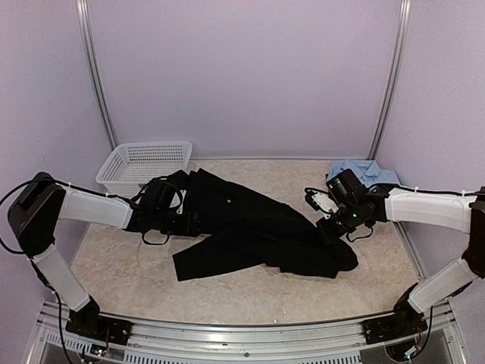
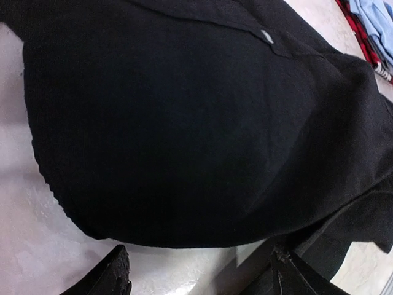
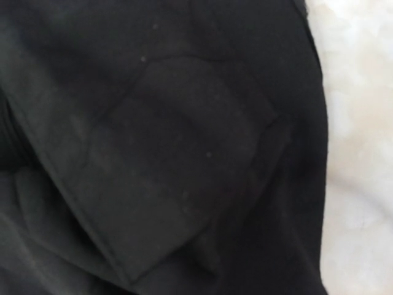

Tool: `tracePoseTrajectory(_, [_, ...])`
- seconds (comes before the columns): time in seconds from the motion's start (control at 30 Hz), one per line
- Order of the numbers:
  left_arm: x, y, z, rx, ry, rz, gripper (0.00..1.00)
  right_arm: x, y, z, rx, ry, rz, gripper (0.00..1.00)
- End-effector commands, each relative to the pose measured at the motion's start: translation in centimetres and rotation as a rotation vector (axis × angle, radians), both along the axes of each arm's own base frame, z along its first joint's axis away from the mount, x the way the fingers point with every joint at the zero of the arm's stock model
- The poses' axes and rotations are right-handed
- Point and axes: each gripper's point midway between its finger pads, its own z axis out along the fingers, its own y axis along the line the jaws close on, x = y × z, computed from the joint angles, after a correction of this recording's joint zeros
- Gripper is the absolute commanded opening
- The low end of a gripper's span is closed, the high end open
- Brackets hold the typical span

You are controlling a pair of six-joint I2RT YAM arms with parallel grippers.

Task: Fold and stack the long sleeve shirts
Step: Pick up the crumpled shirt from the center of the board.

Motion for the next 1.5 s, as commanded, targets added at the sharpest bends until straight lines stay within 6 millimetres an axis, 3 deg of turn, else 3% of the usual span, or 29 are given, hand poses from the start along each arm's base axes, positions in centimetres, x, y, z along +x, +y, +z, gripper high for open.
tracePoseTrajectory(0.0, [-0.4,-0.2,3.6,0.17,-0.269,-0.157,0.75,0.1,0.9,0.2,0.032,0.001,0.03,0.0])
tracePoseTrajectory(0.2, [-0.7,1.1,3.9,0.407,-0.406,-0.232,0.75,0.2,1.7,0.1,0.044,0.035,0.054,0.0])
tracePoseTrajectory(0.5, [-1.1,1.2,3.5,0.58,-0.507,-0.396,0.74,0.5,1.8,0.8,0.043,0.031,0.078,0.0])
tracePoseTrajectory(0.87, [-2.6,1.2,-1.9,0.726,-0.454,-0.648,0.73,1.0,1.9,1.7,0.054,0.015,0.073,0.0])
tracePoseTrajectory(1.13, [-0.7,0.4,-2.6,0.742,-0.484,-0.679,0.68,1.0,1.9,1.7,0.057,0.013,0.068,0.0])
tracePoseTrajectory(1.23, [0.3,-0.2,-2.9,0.735,-0.511,-0.693,0.62,1.1,1.7,1.9,0.053,0.009,0.063,0.0])
tracePoseTrajectory(1.3, [1.1,-0.4,-3.0,0.73,-0.524,-0.692,0.53,1.2,1.7,2.2,0.052,0.003,0.062,0.0])
tracePoseTrajectory(1.47, [2.3,-0.5,-3.3,0.708,-0.516,-0.687,0.07,1.6,1.4,3.3,0.045,-0.023,0.051,0.0])
